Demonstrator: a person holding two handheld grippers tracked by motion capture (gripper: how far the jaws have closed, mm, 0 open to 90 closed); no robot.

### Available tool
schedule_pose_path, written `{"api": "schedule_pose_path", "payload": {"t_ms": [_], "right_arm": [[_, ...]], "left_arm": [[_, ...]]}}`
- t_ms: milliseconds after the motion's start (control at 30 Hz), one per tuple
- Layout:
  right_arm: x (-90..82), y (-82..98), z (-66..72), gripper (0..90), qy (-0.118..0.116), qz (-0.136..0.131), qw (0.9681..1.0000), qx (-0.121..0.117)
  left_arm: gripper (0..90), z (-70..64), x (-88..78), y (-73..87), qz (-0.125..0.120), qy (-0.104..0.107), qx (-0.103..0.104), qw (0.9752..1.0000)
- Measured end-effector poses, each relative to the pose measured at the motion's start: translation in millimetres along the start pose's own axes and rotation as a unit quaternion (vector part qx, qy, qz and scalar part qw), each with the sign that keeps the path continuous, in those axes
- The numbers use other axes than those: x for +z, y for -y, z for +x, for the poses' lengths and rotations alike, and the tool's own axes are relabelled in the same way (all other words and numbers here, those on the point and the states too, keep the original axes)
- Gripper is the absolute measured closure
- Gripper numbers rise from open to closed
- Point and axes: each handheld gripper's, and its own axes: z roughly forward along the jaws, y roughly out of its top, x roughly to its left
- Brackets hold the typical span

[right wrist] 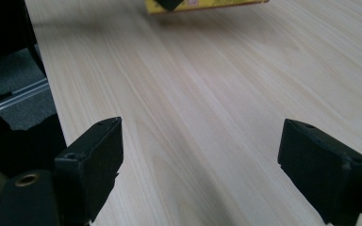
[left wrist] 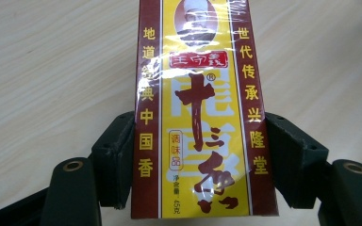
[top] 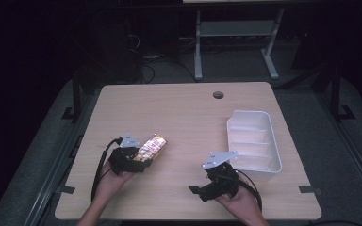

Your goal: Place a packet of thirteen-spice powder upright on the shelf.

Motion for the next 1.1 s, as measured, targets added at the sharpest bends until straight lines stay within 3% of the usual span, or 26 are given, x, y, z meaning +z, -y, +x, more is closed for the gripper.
{"api": "schedule_pose_path", "payload": {"t_ms": [267, 533, 800, 933, 1100], "right_arm": [[-4.5, -13.5, -2.2, 13.9, -0.006, -0.019, 0.9998, 0.005], [-3.2, -28.1, -4.3, 14.6, -0.013, -0.04, 0.9991, 0.01], [-0.2, -29.5, -6.2, 17.8, -0.026, -0.049, 0.998, 0.03], [4.0, -27.5, -8.6, 20.0, -0.045, -0.055, 0.9956, 0.06], [6.4, -26.3, -11.6, 23.8, -0.068, -0.065, 0.9921, 0.083]], "left_arm": [[32.5, -22.5, -14.6, 1.4, -0.027, 0.011, 0.021, 0.9993], [32.5, -44.6, -32.7, 3.0, -0.067, 0.022, 0.036, 0.9969], [32.5, -64.2, -37.6, 4.8, -0.091, 0.031, 0.05, 0.9941], [32.5, -76.0, -33.6, 6.3, -0.099, 0.041, 0.061, 0.9923], [32.5, -80.8, -31.2, 6.5, -0.108, 0.047, 0.062, 0.9911]]}}
